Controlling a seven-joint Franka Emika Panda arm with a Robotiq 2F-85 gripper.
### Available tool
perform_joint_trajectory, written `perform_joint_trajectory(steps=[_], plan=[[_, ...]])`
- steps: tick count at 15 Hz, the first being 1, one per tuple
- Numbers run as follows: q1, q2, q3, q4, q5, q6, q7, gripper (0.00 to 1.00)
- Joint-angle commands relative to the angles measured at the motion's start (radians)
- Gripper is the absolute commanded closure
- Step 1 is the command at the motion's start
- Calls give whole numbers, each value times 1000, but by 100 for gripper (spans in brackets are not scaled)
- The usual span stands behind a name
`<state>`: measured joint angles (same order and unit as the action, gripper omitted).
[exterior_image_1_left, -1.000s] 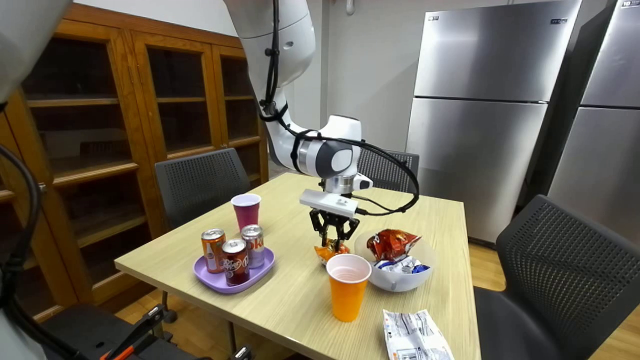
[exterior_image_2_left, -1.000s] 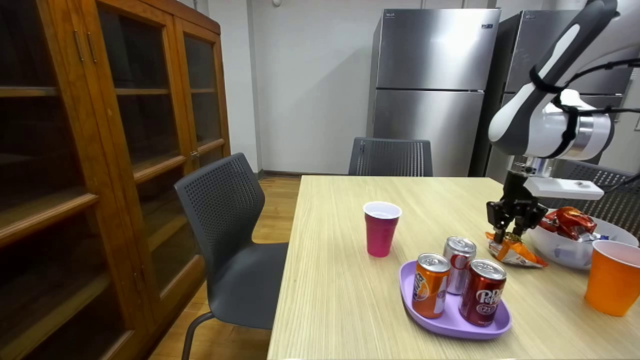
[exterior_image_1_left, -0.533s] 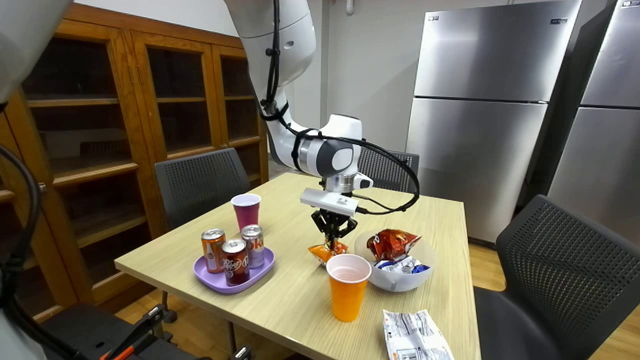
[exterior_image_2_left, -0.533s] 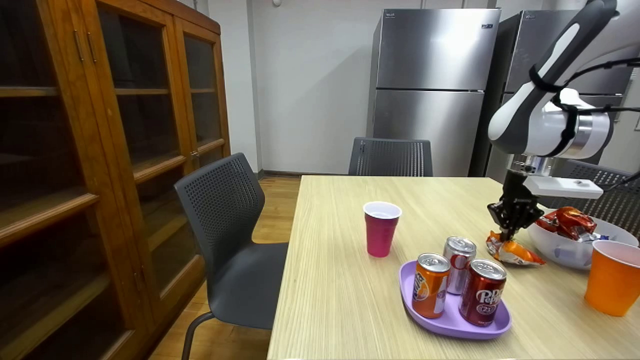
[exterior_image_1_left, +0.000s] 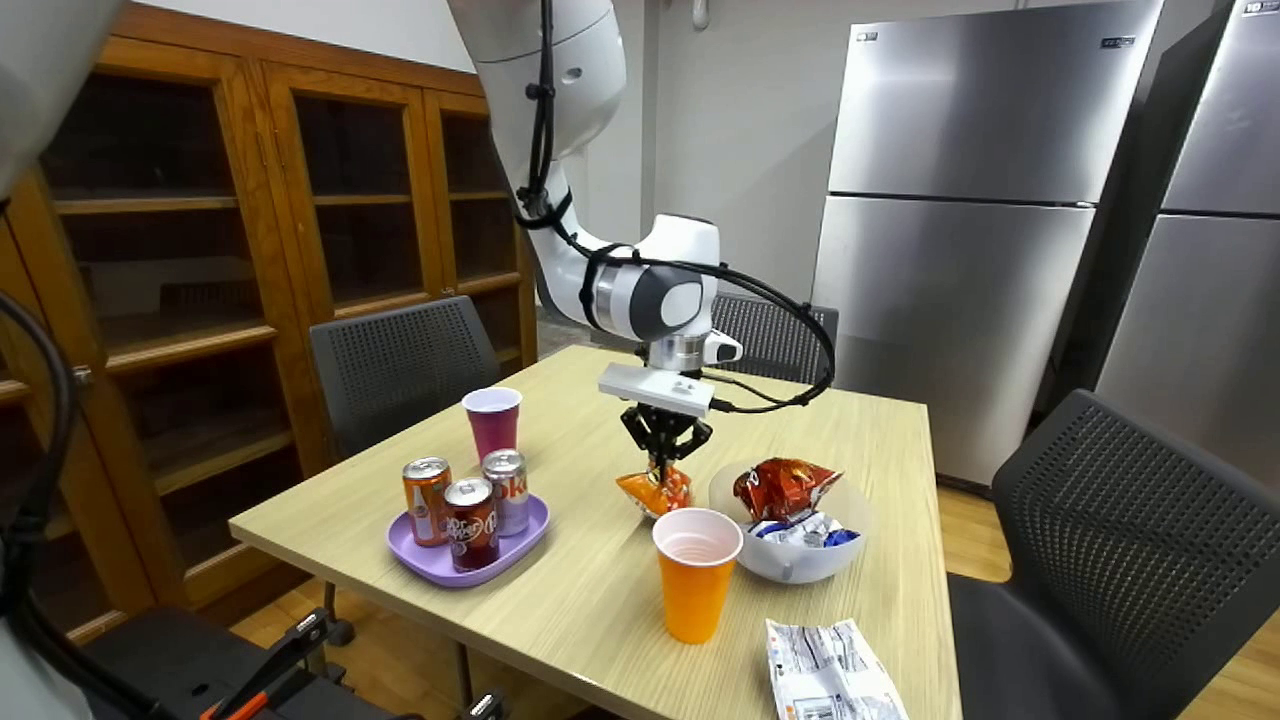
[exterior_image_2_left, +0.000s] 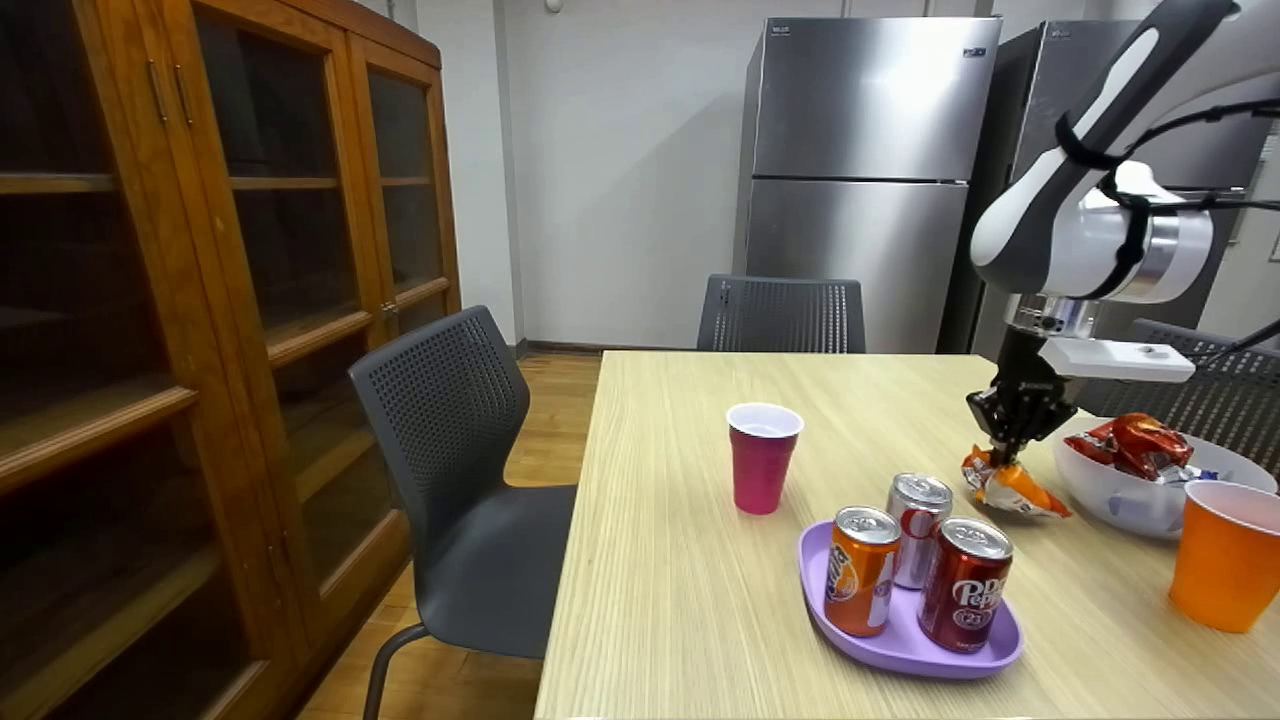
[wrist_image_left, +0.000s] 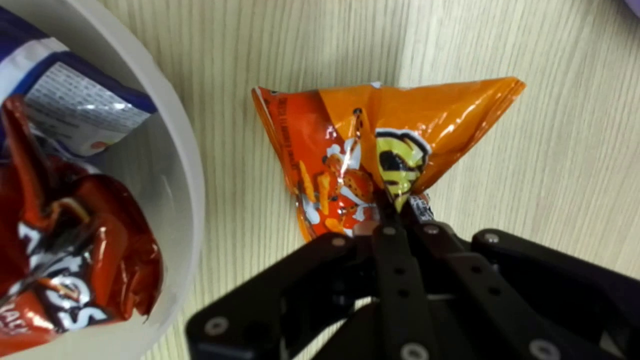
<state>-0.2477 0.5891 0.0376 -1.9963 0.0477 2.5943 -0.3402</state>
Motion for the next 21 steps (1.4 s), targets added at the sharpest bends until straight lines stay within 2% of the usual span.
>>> perform_joint_trajectory(steps=[1,10,21], plan=[[-15,-72,17,-24,15,8,-37,100],[-27,-167,9,-36,37,64,-40,100],[-72,-191,-42,-40,57,99,-22,100]])
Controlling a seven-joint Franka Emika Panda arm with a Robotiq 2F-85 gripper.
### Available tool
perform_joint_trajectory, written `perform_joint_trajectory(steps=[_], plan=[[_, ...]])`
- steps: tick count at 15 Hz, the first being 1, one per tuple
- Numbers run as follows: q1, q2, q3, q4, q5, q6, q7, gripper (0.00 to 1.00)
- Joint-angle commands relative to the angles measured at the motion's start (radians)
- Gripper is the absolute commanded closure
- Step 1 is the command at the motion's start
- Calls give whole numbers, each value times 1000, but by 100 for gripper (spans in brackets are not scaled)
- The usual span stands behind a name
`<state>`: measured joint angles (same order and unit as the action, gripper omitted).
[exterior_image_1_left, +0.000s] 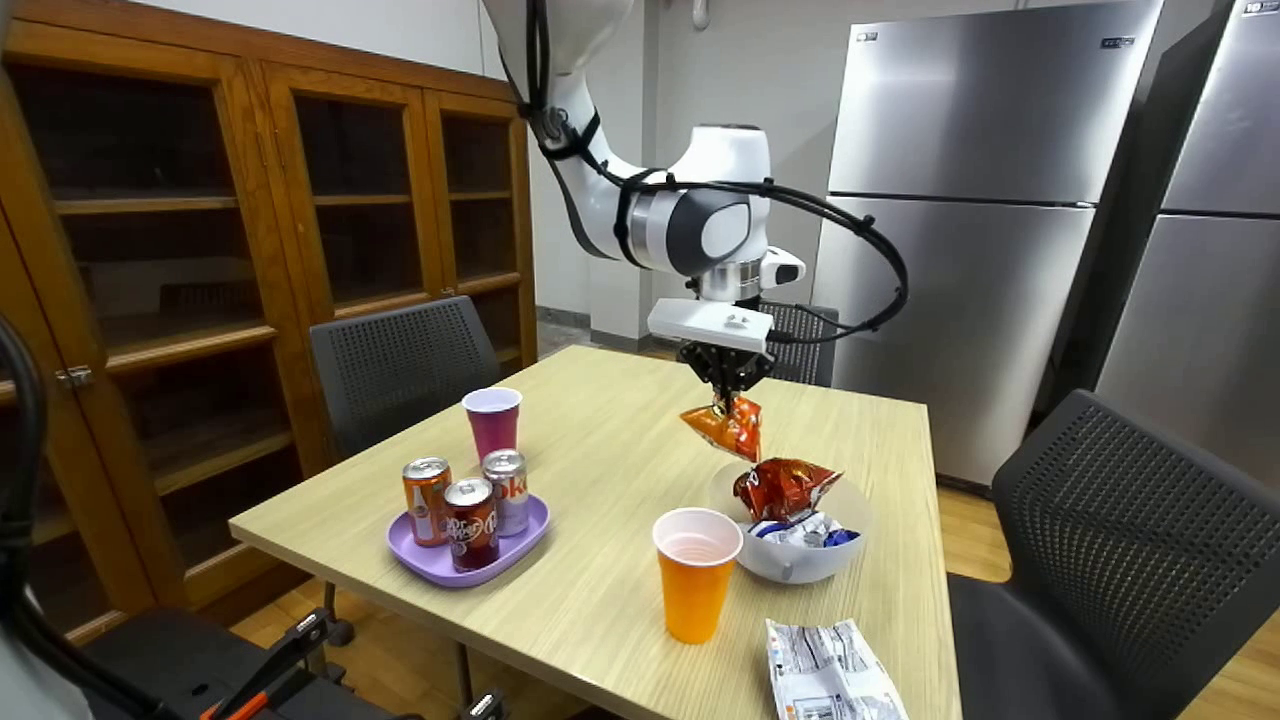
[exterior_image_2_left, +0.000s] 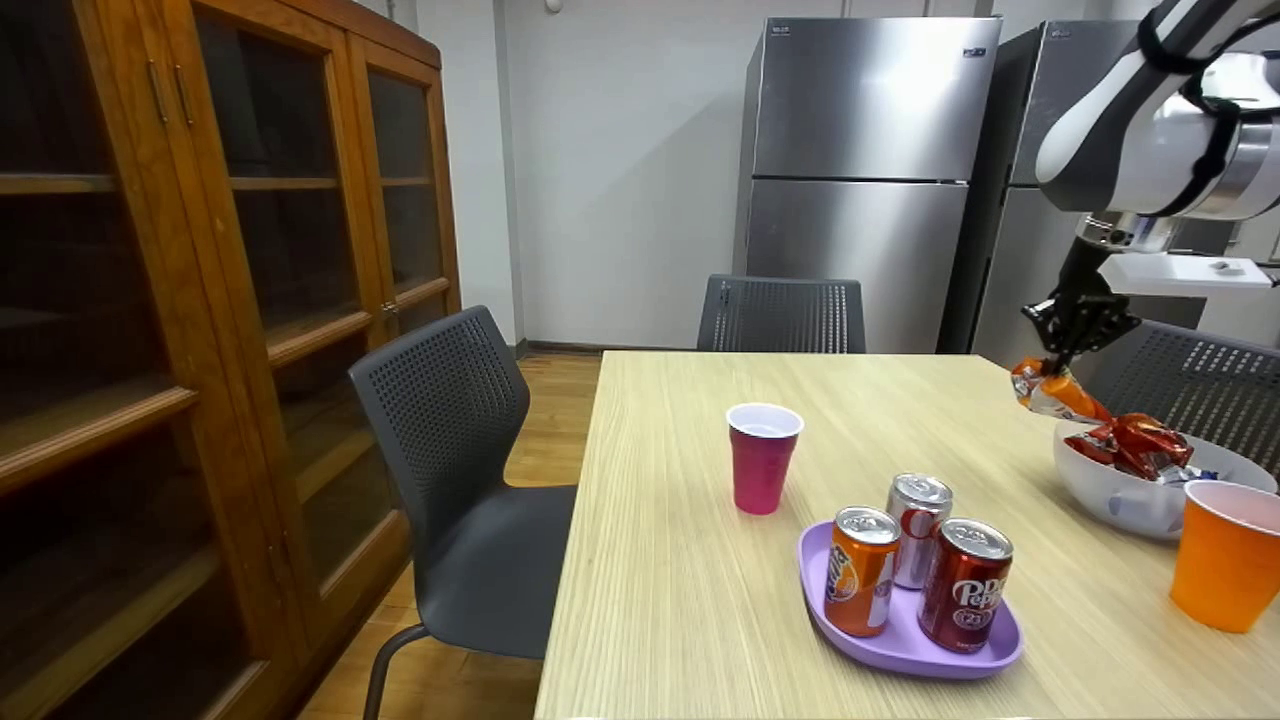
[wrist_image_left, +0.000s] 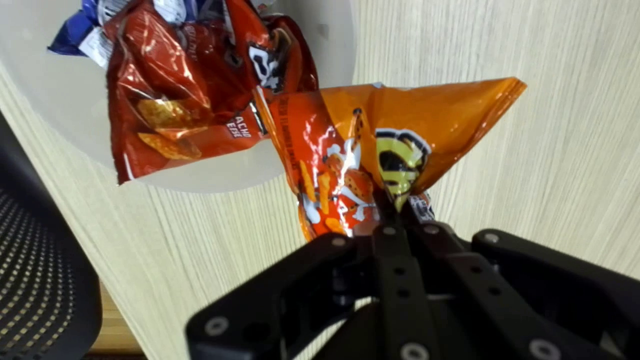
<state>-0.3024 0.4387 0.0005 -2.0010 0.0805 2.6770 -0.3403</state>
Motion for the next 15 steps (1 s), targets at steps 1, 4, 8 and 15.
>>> perform_joint_trajectory(steps=[1,4,8,15], plan=[[-21,-40,-11,-36,23,18,-20,100],[-35,-44,-25,-39,25,19,-20,100],[-46,-49,-41,-48,22,22,-21,100],[-48,-38,-74,-62,4,17,-10,100]])
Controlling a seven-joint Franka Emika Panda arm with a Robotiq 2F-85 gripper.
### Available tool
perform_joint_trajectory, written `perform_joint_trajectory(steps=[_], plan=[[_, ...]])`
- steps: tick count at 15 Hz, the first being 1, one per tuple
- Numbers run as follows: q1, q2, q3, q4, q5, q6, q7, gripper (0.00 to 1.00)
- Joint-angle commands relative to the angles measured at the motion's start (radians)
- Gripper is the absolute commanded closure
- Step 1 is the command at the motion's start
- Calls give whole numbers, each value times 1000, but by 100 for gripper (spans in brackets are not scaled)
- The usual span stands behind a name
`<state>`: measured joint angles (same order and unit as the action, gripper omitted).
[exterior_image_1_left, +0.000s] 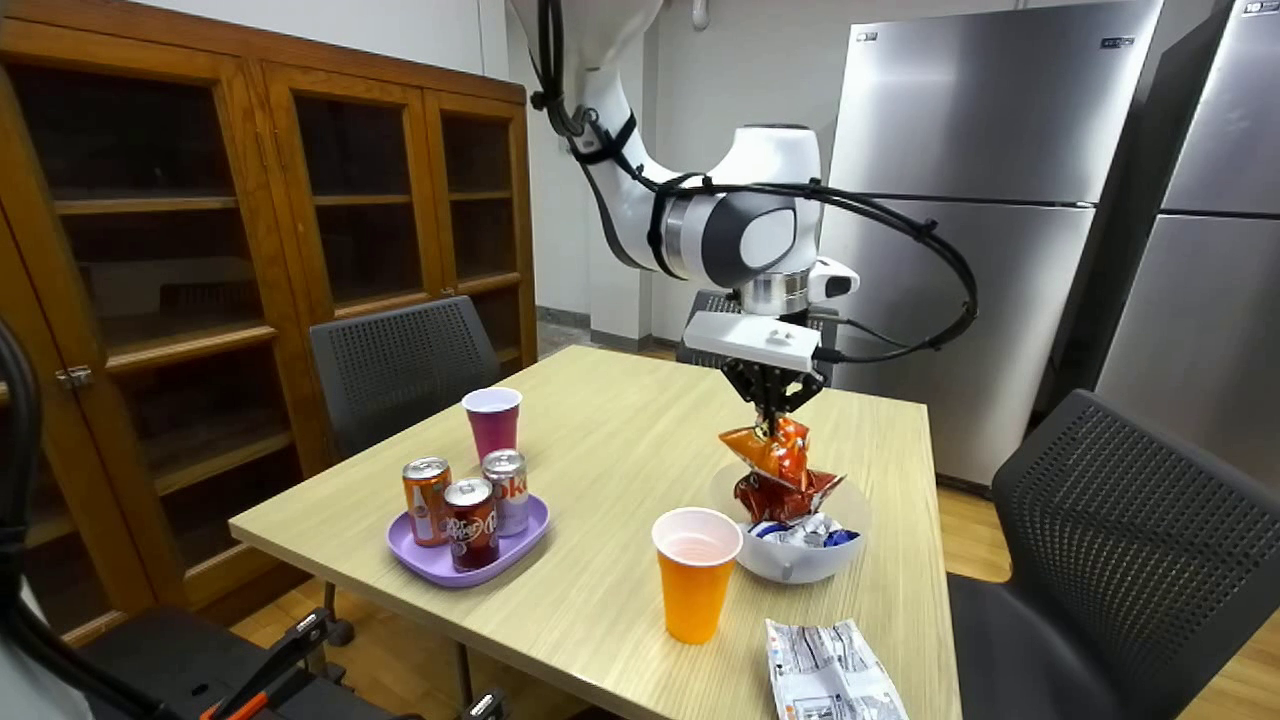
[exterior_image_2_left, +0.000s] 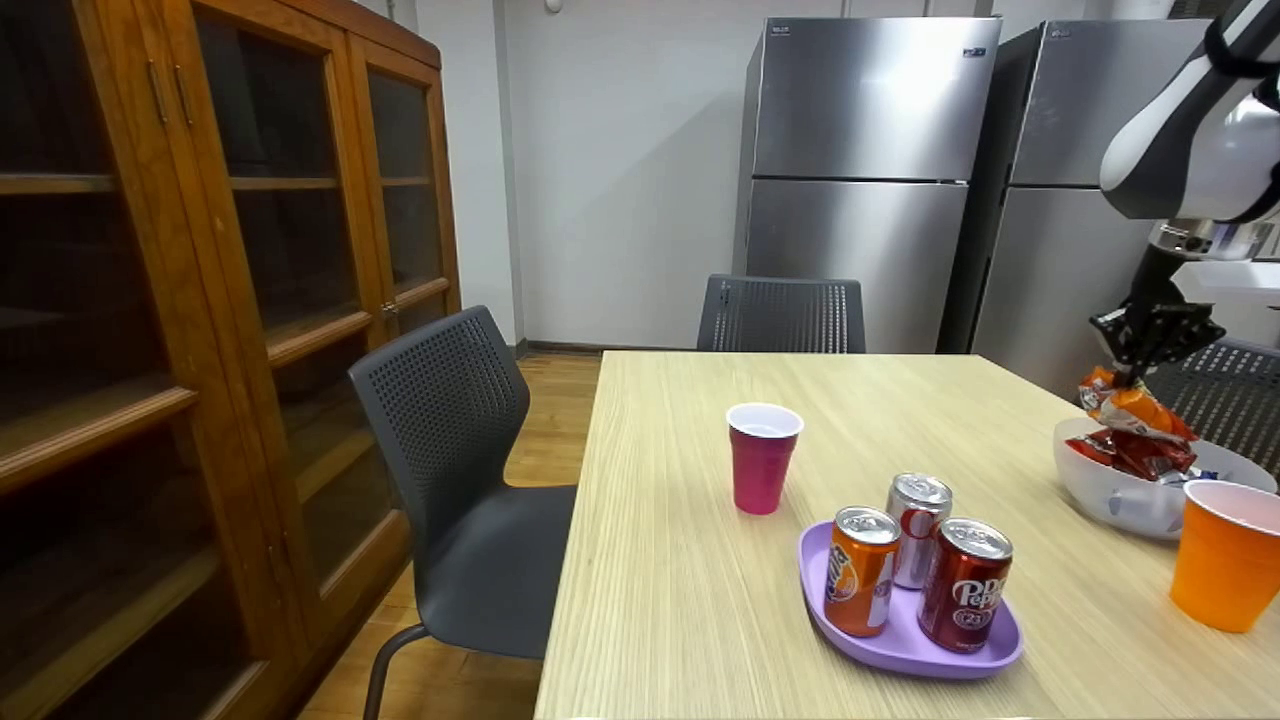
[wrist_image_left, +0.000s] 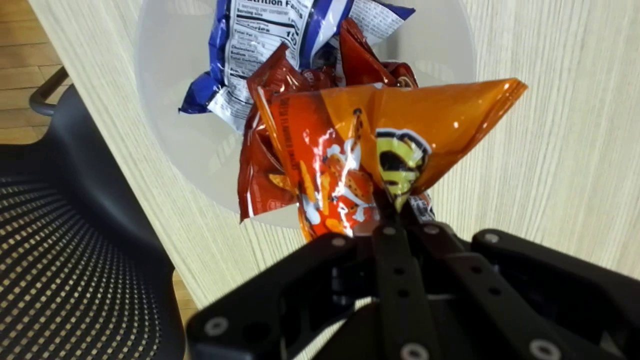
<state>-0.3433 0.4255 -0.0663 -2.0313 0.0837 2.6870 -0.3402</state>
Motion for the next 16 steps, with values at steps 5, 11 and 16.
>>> perform_joint_trajectory(steps=[5,11,16], plan=[[-5,0,-28,-27,-6,-10,-2,100],[-2,39,-33,-11,-16,-32,3,100],[-5,63,-46,-4,-24,-47,9,100]])
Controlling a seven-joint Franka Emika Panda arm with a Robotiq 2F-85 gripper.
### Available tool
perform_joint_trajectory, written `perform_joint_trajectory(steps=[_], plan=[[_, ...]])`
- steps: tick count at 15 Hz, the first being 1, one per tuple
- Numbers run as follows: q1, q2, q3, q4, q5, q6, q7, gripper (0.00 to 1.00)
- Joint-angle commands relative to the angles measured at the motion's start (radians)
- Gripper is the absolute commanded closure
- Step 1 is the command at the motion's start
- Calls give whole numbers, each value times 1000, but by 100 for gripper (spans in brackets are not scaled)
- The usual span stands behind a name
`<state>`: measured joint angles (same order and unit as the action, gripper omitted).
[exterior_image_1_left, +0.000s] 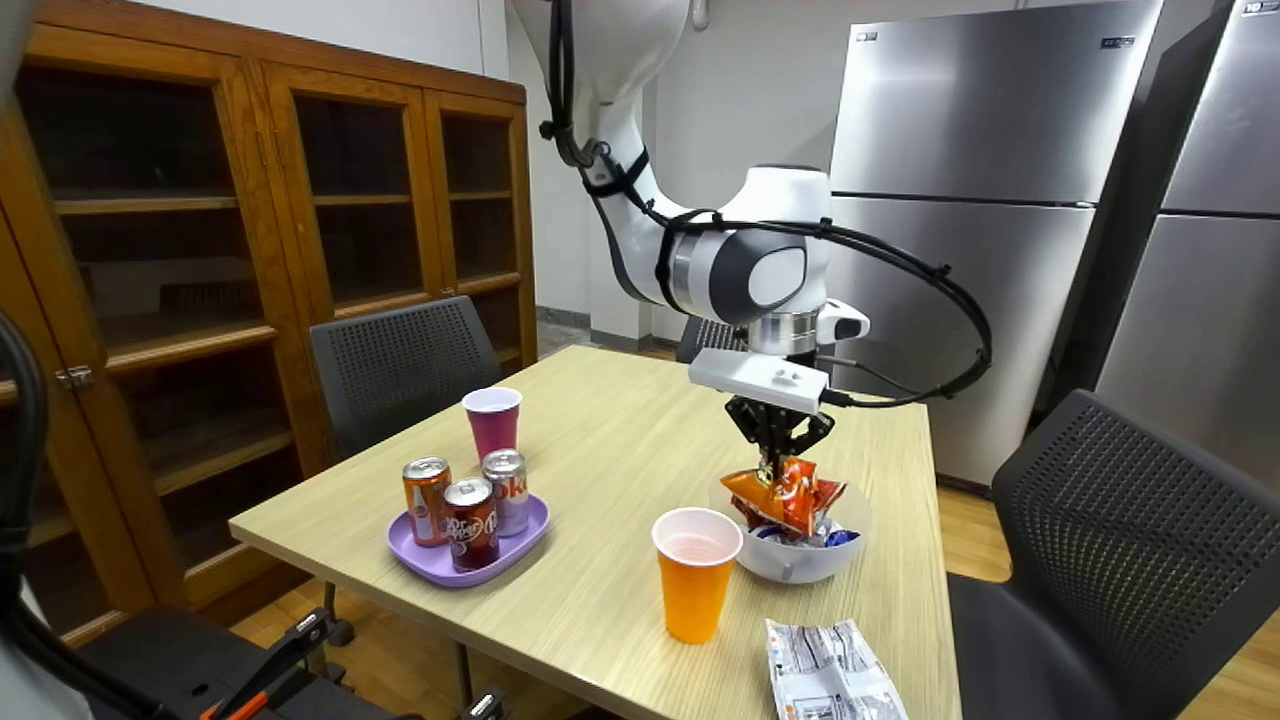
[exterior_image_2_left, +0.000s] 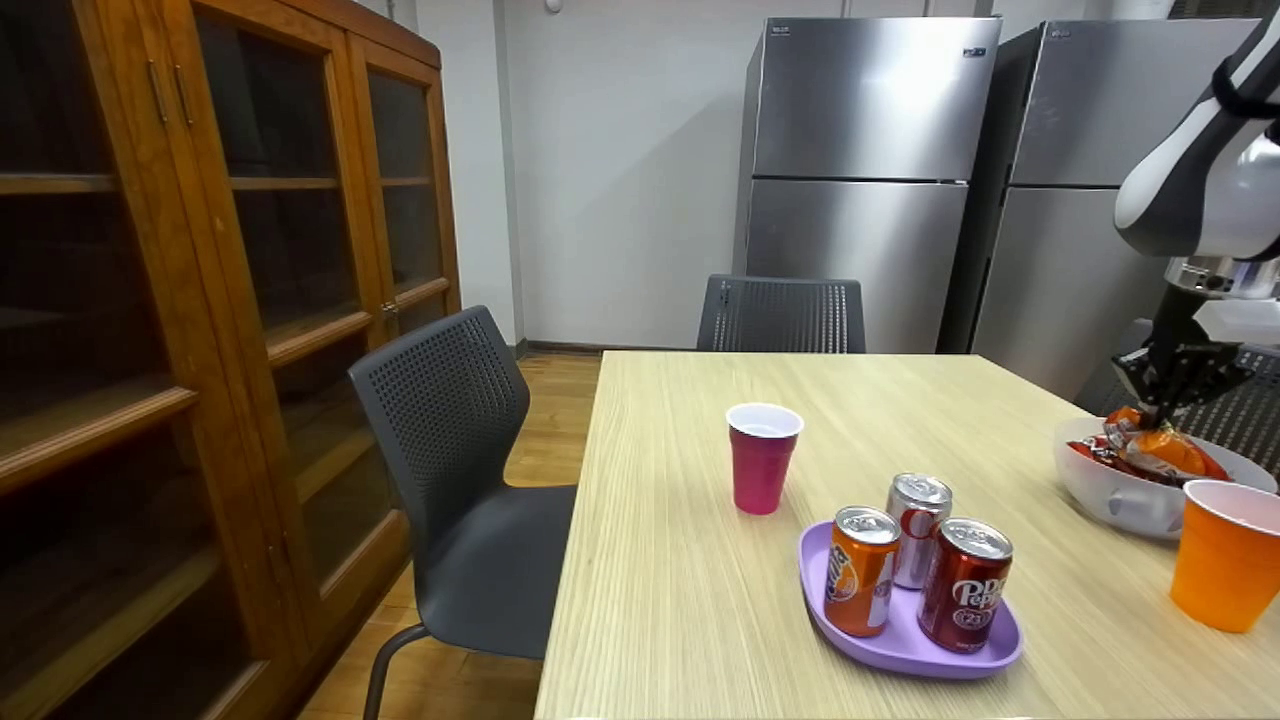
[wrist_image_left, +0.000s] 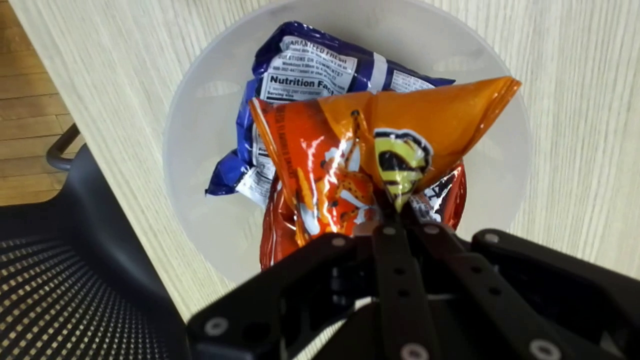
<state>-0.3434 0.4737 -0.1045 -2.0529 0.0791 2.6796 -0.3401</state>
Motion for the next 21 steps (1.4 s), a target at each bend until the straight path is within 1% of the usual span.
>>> perform_joint_trajectory(steps=[1,10,19,20,21], plan=[[-4,18,-11,17,-22,-40,11,100],[1,35,-15,27,-26,-71,13,100],[10,27,-20,19,-41,-69,17,100],[13,25,-22,16,-45,-67,19,73],[14,21,-23,13,-49,-66,20,72]])
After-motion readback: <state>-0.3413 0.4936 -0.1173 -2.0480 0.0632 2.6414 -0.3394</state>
